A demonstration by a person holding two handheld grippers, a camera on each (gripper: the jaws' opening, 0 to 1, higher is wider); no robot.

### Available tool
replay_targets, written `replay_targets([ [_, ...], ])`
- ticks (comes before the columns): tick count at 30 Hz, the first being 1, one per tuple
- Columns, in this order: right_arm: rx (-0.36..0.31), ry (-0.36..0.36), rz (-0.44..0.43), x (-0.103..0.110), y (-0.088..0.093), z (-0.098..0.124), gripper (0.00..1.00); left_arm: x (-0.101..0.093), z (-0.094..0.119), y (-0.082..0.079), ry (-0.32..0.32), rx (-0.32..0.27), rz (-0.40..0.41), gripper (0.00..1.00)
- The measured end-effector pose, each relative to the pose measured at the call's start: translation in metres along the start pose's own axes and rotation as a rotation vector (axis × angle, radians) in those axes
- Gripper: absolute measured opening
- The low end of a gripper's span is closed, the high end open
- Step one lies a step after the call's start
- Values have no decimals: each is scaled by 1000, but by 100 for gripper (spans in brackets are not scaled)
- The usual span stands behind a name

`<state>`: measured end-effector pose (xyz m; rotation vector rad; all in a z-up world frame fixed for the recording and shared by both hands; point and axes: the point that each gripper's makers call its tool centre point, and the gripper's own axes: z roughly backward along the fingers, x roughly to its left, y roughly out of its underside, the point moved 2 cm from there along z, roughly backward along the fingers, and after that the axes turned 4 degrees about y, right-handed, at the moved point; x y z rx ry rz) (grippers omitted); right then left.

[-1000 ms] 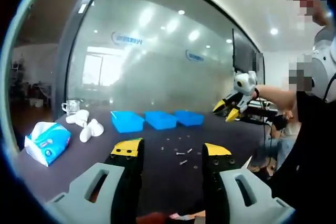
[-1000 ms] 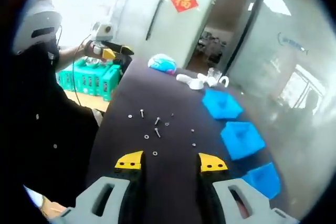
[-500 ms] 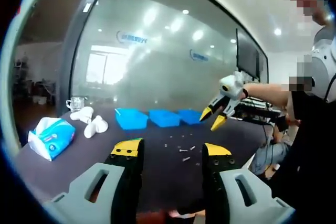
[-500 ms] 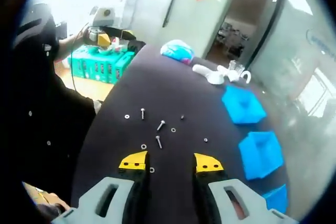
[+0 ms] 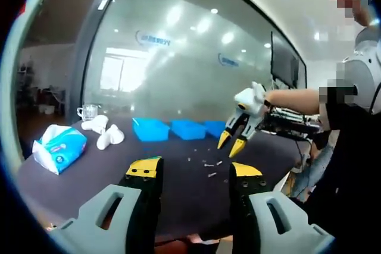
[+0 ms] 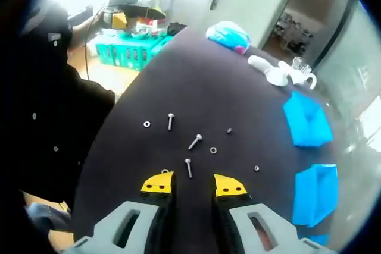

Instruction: Sort the screws, nuts, and washers into the corresponding bins

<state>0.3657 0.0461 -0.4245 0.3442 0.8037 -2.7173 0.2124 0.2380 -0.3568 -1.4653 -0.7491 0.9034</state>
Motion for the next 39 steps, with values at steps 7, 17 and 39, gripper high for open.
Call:
replay_targets([
  [7, 26, -57, 6, 3, -6, -10, 19, -3, -2, 1, 11, 10, -2, 38],
  [17, 74, -103, 19, 7, -4, -17, 16, -7, -5, 0, 18, 1, 3, 38],
  [39, 162, -211, -4, 10, 2, -32, 3, -5, -3, 6, 10, 17, 9, 38],
])
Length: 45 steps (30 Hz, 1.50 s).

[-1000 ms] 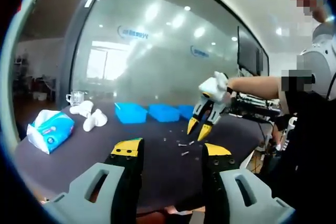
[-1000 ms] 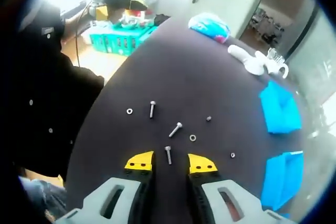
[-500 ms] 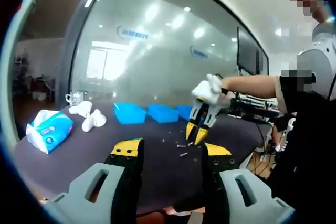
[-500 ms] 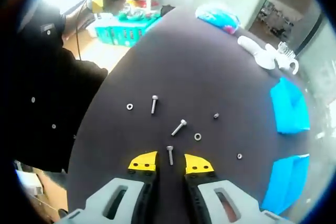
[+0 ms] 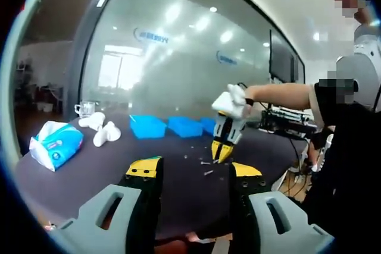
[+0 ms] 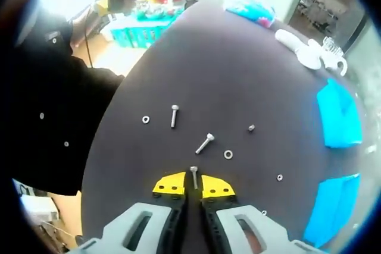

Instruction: Sort the screws, nuts, and washers into the corresponding bins

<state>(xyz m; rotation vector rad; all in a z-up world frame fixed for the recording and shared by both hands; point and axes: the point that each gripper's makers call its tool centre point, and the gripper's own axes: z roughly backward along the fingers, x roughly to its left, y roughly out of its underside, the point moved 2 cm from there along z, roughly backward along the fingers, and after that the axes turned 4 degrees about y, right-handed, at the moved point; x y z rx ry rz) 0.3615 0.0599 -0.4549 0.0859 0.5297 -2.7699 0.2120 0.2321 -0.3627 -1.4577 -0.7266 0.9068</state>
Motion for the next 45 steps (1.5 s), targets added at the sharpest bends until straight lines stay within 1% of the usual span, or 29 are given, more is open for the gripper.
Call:
replay_targets([
  [2, 5, -19, -16, 3, 0, 0, 0, 1, 0, 2, -3, 6, 2, 38],
  [9, 5, -9, -20, 4, 0, 3, 0, 2, 0, 3, -6, 8, 10, 38],
  [14, -31, -9, -37, 10, -2, 11, 0, 3, -1, 1, -6, 3, 8, 38],
  [19, -66, 22, -60, 12, 0, 20, 0, 2, -3, -2, 1, -5, 5, 38],
  [21, -97, 45, -83, 12, 0, 26, 0, 0, -4, -3, 7, -5, 2, 38],
  [23, -148, 62, -107, 13, -2, 34, 0, -2, -5, -4, 12, -5, -2, 38],
  [25, -212, 80, -141, 14, -3, 44, 0, -2, -5, -5, 15, -9, -1, 38],
  [26, -252, 110, -166, 12, -2, 51, 0, -2, -6, -7, 16, -10, -6, 38],
  [29, -310, 169, -216, 13, 6, 68, 0, -3, -7, -10, 20, -15, -10, 38],
  [34, -444, 274, -318, 14, 13, 97, 0, -8, -13, -14, 40, -23, -17, 38],
  [36, -525, 362, -381, 11, 17, 114, 0, -10, -16, -15, 50, -25, -20, 38],
  [38, -584, 433, -399, 12, 22, 129, 0, -12, -18, -16, 57, -26, -22, 38],
  [40, -636, 514, -454, 12, 31, 142, 0, -13, -19, -17, 64, -26, -25, 38],
  [41, -663, 550, -467, 11, 37, 150, 0, -14, -20, -17, 65, -26, -26, 38],
  [43, -707, 619, -514, 9, 49, 164, 0, -15, -21, -19, 71, -28, -27, 38],
  [44, -717, 650, -521, 10, 52, 167, 0, -15, -22, -19, 73, -27, -28, 38],
  [45, -713, 696, -540, 11, 60, 171, 0, -16, -23, -19, 75, -25, -31, 38],
])
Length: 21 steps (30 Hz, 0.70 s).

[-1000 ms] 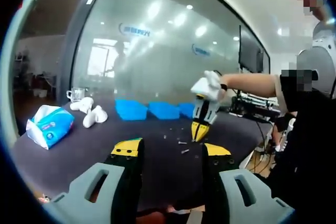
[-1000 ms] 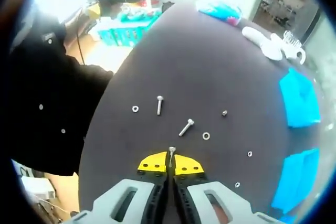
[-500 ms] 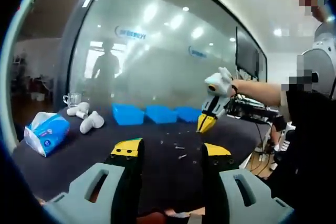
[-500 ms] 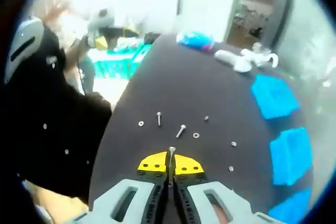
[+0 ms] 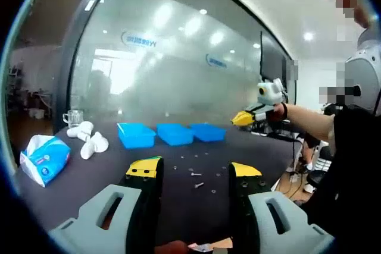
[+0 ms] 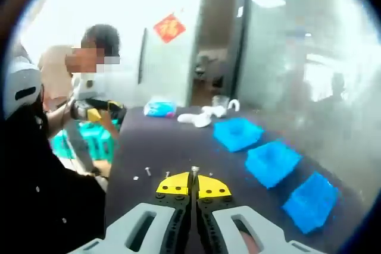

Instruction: Sort the screws, nuts, and washers into the corresponding bins

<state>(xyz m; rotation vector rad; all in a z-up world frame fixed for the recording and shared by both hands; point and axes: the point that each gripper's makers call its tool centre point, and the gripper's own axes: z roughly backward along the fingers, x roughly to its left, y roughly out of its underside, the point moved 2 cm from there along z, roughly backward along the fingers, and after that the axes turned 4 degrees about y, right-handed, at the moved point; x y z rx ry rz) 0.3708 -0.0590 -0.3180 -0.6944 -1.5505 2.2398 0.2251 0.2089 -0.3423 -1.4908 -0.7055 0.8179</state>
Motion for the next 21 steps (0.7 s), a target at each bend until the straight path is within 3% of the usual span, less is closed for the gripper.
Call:
replay_targets([
  [2, -22, 117, 21, -15, 3, 11, 0, -1, -2, -1, 5, 6, -6, 38],
  [5, -82, 208, -50, -25, 1, 25, 0, -2, -3, -5, 9, -1, -10, 38],
  [10, -159, 442, -94, -48, 0, 52, 0, -2, -5, -7, 7, -4, -15, 38],
  [14, -213, 557, -155, -53, 2, 68, 0, -4, -8, -7, 12, -6, -9, 38],
  [21, -214, 713, -74, -57, 3, 86, 0, -5, -9, -8, 16, 0, -17, 38],
])
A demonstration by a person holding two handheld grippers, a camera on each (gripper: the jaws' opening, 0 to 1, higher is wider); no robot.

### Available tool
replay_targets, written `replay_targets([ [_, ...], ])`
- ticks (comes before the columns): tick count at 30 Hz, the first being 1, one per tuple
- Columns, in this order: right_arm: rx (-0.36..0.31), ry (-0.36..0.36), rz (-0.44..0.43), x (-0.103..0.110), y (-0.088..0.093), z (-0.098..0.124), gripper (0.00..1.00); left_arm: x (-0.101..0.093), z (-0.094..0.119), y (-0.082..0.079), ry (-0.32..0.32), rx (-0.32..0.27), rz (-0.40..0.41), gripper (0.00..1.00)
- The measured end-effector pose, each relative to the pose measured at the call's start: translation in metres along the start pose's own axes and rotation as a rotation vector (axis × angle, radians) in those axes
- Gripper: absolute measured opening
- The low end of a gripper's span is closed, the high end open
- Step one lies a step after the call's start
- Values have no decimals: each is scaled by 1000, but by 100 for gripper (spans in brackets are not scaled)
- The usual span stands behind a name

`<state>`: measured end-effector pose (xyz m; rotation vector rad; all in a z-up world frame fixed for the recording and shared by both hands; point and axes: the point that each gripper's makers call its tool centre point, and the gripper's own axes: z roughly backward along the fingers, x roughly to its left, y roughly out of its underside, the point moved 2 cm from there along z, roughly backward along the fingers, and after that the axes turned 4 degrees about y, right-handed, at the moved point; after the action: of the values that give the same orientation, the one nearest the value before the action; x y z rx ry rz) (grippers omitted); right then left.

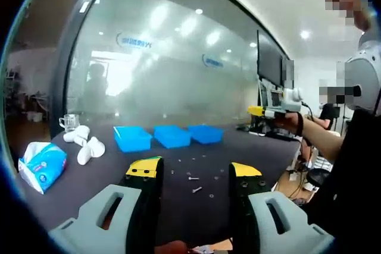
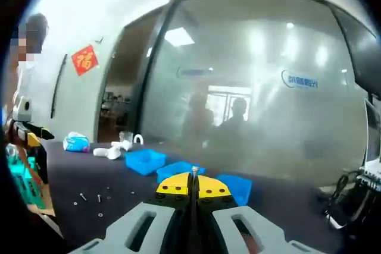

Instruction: Sort the screws, nuts, and washers into the corresponding bins

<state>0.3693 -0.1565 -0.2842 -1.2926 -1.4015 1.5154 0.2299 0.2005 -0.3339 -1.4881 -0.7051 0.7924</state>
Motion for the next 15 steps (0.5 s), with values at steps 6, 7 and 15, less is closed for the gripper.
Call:
replay_targets([
  [6, -29, 66, 66, -3, -8, 0, 0, 1, 0, 3, -3, 4, 6, 38],
  [7, -34, 76, 76, -4, -9, -2, 0, 1, 0, 3, -3, 5, 7, 38],
  [15, -15, 37, -6, -6, -1, -24, 0, 0, 1, 6, -1, 10, 11, 38],
])
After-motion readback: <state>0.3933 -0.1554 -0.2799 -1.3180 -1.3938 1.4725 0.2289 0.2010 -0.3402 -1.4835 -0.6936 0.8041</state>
